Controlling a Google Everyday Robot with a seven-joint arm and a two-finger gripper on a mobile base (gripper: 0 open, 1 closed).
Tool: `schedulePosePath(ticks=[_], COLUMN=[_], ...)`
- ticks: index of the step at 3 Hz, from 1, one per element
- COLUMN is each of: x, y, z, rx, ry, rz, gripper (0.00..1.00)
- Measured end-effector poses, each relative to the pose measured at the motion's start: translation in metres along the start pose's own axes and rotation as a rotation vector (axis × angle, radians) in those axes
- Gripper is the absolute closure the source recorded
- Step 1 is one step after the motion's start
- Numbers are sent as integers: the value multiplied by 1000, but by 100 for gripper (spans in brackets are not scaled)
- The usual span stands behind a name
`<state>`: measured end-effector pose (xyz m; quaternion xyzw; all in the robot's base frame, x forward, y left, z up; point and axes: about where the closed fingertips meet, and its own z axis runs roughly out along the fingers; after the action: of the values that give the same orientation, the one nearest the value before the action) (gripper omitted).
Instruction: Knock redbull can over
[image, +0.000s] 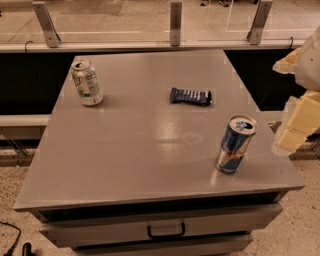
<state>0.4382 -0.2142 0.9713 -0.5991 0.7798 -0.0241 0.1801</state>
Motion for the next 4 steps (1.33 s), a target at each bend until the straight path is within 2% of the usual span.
schedulePosePath(ticks=[2, 4], x=[-10, -20], y=[10, 14], z=[28, 52], rx=[28, 37], ry=[-146, -328], rz=[40, 107], gripper=[0, 0])
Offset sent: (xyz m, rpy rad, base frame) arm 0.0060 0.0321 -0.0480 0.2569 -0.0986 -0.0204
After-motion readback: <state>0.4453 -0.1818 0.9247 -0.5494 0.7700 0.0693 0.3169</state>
